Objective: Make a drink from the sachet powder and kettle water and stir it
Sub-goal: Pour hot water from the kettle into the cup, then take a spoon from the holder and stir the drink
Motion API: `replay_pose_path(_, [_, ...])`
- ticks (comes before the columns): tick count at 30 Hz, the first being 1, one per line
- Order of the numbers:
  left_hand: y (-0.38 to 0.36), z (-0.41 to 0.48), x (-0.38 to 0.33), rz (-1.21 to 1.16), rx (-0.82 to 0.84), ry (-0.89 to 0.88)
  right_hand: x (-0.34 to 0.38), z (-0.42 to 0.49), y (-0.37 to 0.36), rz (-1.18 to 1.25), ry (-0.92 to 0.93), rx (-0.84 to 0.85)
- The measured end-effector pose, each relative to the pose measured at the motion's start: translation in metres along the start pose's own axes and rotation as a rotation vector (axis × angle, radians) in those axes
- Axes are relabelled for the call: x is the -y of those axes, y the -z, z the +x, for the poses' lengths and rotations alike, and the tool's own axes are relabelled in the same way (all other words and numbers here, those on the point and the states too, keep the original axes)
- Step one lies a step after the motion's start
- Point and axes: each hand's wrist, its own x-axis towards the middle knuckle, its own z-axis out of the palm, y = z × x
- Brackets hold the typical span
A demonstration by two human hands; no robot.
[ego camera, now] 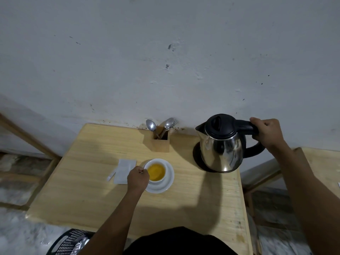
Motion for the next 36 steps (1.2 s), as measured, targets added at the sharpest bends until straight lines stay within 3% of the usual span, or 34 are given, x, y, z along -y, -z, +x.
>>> replay_pose_path(10, [-0.009, -0.002, -0.005, 0.151, -0.129, -0.027, -0.045, 0.008, -0.009, 0.121, -0.066, -0.08])
replay_pose_path(26, [-0.009, -0.005, -0.009, 0.083, -0.095, 0.035, -0.071, 0.025, -0.012, 0.169, -0.031, 0.03])
replay_pose_path(30, [-0.009, -0.005, -0.008, 0.084, -0.087, 0.032, -0.066, 0.018, -0.013, 0.02, 0.019, -0.095])
replay_pose_path(36, [-0.006, -0.003, -0.005, 0.104, -0.062, 0.017, -0.049, -0.011, -0.037, 0.006, -0.077, -0.318])
